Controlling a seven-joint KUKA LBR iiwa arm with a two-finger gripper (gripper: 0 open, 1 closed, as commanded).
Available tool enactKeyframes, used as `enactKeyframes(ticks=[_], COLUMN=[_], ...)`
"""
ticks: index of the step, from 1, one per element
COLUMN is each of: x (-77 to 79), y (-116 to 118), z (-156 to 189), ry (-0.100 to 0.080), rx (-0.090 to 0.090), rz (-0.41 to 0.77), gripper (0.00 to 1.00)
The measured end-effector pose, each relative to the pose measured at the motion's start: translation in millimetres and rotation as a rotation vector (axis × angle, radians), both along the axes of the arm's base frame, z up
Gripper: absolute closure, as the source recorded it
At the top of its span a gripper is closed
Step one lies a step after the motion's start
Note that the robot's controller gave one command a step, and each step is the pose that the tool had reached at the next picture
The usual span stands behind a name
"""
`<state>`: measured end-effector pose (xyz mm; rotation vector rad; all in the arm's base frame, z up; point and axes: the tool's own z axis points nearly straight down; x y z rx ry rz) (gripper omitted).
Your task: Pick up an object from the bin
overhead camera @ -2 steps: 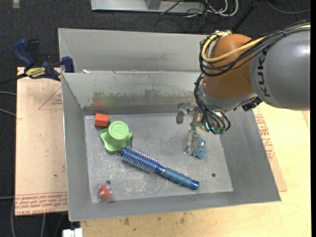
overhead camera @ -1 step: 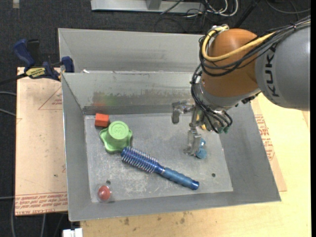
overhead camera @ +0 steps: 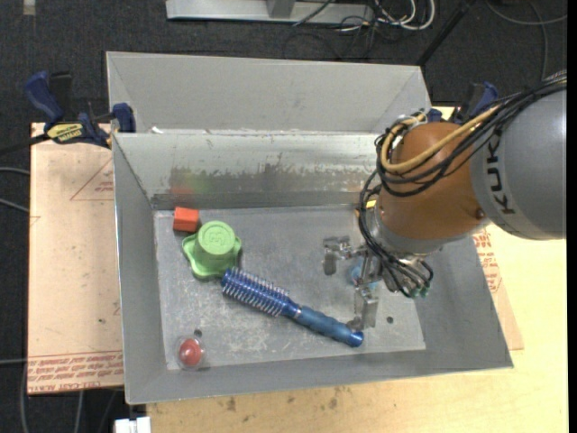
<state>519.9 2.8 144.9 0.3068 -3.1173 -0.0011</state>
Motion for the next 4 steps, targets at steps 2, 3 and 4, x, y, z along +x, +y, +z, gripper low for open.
enactKeyframes(ticks=[2,3,4], x=[-40.7,45.2,68.7], y=[-32.7,-4.7,-15.9], z=[-74.7,-69.9,92.0], ry=[-0.013,-0.019,-0.023], rx=[0.001,0.003,0.001], rz=[0.066,0.055,0.065], gripper=[1.0,1.0,1.0])
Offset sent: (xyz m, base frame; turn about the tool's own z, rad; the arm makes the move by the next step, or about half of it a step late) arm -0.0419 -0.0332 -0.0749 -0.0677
